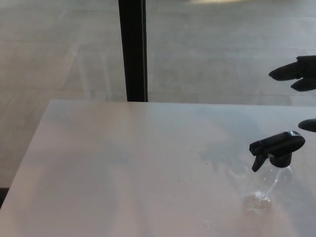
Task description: The robot uses its right hand to grab and lift the lid of the spray bottle kept in the middle of the desk and places the lid on the right side of the bottle
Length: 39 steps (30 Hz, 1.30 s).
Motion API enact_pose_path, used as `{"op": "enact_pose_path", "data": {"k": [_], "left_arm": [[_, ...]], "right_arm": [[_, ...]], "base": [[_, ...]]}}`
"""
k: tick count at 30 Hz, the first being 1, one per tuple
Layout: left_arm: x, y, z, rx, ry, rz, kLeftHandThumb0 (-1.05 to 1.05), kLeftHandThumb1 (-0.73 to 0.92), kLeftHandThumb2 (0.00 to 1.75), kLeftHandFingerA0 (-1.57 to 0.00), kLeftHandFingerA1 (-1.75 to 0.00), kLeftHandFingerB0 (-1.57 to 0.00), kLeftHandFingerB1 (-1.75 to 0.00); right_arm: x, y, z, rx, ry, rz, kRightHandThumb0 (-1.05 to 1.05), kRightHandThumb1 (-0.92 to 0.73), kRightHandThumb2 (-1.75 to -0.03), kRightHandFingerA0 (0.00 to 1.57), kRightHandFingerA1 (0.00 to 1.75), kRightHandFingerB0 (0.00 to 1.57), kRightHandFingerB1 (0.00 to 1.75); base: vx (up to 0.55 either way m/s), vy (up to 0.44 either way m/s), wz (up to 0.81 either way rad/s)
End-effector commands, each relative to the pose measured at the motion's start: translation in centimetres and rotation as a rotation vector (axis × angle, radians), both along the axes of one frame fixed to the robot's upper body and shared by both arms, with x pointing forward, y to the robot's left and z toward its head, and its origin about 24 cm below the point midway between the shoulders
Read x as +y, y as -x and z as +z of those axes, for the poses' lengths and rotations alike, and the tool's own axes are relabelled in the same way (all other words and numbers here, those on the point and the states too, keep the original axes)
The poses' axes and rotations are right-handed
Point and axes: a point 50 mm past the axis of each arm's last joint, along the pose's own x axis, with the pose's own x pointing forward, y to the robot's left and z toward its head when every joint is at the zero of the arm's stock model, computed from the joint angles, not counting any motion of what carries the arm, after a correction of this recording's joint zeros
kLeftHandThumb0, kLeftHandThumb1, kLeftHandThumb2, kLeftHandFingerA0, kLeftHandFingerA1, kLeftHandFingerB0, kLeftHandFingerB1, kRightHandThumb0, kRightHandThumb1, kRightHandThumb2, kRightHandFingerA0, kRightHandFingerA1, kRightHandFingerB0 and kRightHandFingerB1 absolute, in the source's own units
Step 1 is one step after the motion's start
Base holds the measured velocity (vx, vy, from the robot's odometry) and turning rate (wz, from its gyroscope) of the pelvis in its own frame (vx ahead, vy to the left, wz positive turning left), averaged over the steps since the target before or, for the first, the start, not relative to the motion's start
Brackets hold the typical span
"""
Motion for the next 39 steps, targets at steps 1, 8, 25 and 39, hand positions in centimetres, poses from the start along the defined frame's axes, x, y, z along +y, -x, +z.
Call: {"op": "enact_pose_path", "data": {"k": [1, 8, 25, 39], "left_arm": [[0.4, 0.0, 0.5, -0.021, -0.037, -0.012, -1.03, 0.63, 0.81, -0.51, -1.04, -0.35, -0.89], [0.5, 0.1, 0.5, -0.015, -0.041, -0.011, -1.03, 0.63, 0.82, -0.52, -1.04, -0.36, -0.89], [0.4, 0.3, 0.1, 0.000, -0.039, 0.007, -1.04, 0.46, 1.07, -0.58, -0.99, -0.41, -0.85], [0.2, 0.5, 0.0, 0.000, -0.041, -0.004, -1.04, 0.47, 1.07, -0.60, -0.99, -0.41, -0.84]], "right_arm": [[0.3, -0.1, 0.4, 0.038, 0.103, 0.017, -0.84, -0.67, -0.61, 0.16, 0.39, 0.26, 0.29], [1.1, 0.0, -0.8, 0.092, 0.163, 0.071, -0.82, -0.67, -0.61, 0.17, 0.41, 0.21, 0.29], [1.9, 0.1, -4.0, 0.171, 0.390, 0.036, -0.69, -0.58, -0.58, 0.18, 0.44, 0.25, 0.31], [3.3, 0.2, -5.3, -0.220, 0.602, 0.008, -0.43, -0.78, -0.63, 0.83, 1.16, 0.44, 0.38]], "base": [[0.00, 0.000, 0.00], [0.00, 0.000, 0.00], [0.00, 0.000, 0.00], [0.00, 0.000, 0.00]]}}
